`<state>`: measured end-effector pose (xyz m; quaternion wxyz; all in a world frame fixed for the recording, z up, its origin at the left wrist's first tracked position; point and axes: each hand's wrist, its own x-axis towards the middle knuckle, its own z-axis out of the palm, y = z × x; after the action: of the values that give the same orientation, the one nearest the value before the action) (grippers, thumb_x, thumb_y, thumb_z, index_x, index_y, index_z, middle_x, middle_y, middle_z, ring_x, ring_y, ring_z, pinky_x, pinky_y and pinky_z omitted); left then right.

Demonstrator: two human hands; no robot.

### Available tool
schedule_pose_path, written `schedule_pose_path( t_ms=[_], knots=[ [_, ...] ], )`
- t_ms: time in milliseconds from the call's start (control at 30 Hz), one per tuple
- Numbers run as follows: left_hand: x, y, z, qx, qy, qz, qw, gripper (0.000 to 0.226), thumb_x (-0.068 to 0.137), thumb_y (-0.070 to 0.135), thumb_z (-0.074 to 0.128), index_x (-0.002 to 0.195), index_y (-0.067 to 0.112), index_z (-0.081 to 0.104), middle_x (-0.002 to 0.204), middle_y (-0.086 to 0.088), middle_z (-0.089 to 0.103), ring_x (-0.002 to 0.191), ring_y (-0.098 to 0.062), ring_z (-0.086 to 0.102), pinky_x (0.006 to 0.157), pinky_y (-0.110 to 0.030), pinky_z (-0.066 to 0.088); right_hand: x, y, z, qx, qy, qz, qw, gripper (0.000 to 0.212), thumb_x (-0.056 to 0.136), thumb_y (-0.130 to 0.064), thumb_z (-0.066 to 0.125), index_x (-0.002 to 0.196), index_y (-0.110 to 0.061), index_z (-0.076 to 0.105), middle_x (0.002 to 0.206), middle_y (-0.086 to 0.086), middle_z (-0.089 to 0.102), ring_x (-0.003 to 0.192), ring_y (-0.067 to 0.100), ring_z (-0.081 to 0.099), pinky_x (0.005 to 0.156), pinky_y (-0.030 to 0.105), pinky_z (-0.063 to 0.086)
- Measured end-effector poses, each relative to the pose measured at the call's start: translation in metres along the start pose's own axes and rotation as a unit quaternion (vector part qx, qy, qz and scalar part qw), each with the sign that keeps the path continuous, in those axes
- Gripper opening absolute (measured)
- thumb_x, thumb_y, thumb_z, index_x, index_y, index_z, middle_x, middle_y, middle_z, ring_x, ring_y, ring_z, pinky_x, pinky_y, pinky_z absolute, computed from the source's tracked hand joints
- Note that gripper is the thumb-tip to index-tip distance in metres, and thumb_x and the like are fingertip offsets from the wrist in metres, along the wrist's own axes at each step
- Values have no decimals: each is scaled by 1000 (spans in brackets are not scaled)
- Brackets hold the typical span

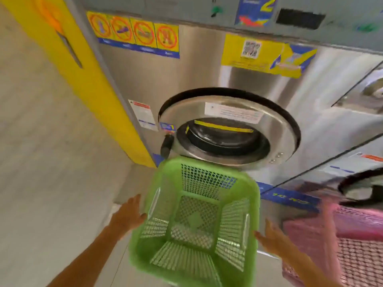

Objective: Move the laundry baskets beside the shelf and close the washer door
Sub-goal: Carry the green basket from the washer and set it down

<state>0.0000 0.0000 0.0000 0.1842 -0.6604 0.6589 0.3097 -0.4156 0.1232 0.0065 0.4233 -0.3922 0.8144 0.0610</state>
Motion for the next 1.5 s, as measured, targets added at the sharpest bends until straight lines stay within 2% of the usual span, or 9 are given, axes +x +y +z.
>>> schedule_pose_path(
  t_ms=[133, 200, 300, 533, 733, 867, 1067, 1267, 1500],
  knots=[
    [32, 8, 20, -138, 15, -6, 990, 83, 97, 23, 60, 157, 0, 8, 156, -24, 34, 140, -38, 41, 112, -45, 36, 26, -1, 26, 17, 5, 31, 999, 74, 100, -35, 54, 154, 0, 18, 149, 26, 42, 133, 39, 48, 107, 44, 43],
    [38, 13, 40, -186, 65, 12, 980, 74, 97, 17, 59, 155, 0, 16, 143, -28, 48, 124, -43, 56, 99, -46, 48, 30, 0, 39, 39, 37, 6, 999, 48, 97, -24, 60, 133, 0, 40, 126, 31, 57, 107, 45, 64, 77, 45, 60],
    [27, 7, 60, -191, 156, 3, 969, 57, 96, 14, 53, 148, 7, 32, 119, -22, 65, 93, -38, 66, 77, -42, 51, 24, 2, 48, 53, 92, -6, 994, 26, 91, -20, 63, 100, -6, 43, 80, 12, 57, 57, 29, 62, 30, 32, 49],
    [-79, -81, 127, -261, 137, -74, 953, 57, 92, 19, 52, 144, 10, 32, 94, -13, 69, 67, -26, 65, 62, -45, 58, -16, -28, 79, -90, 61, -106, 988, 36, 92, -22, 65, 107, 4, 47, 90, 19, 63, 68, 39, 69, 59, 51, 59],
    [-234, -206, 229, -383, 104, -247, 884, 57, 87, 28, 53, 140, 15, 36, 70, 12, 58, 53, -2, 61, 46, -23, 50, -73, -100, 178, -203, -7, -208, 957, 35, 88, -28, 70, 104, -1, 54, 88, 30, 69, 83, 44, 70, 73, 49, 55],
    [-331, -268, 298, -431, 99, -344, 829, 55, 86, 29, 58, 135, 12, 42, 98, -8, 69, 78, -25, 69, 71, -39, 60, -128, -153, 261, -296, -54, -303, 904, 32, 90, -29, 68, 104, -9, 48, 90, 26, 70, 82, 41, 70, 68, 43, 55],
    [-457, -350, 418, -479, 117, -439, 751, 47, 84, 15, 62, 128, 5, 52, 108, -11, 68, 85, -24, 64, 69, -35, 56, -212, -203, 424, -420, -149, -370, 815, 31, 97, -28, 56, 111, -8, 37, 78, 9, 63, 59, 28, 70, 42, 36, 57],
    [-510, -414, 505, -530, 173, -419, 717, 44, 85, 3, 63, 128, 3, 51, 109, -7, 65, 91, -22, 68, 72, -37, 63, -250, -221, 549, -464, -167, -356, 793, 31, 97, -27, 56, 113, -6, 40, 81, 9, 60, 57, 21, 63, 32, 21, 41],
    [-503, -445, 575, -535, 186, -421, 709, 53, 83, -11, 61, 131, 3, 42, 111, -15, 56, 98, -31, 63, 70, -40, 62, -255, -228, 622, -477, -152, -334, 799, 39, 94, -28, 65, 117, -6, 43, 93, 11, 61, 64, 20, 65, 40, 25, 47]
  ],
)
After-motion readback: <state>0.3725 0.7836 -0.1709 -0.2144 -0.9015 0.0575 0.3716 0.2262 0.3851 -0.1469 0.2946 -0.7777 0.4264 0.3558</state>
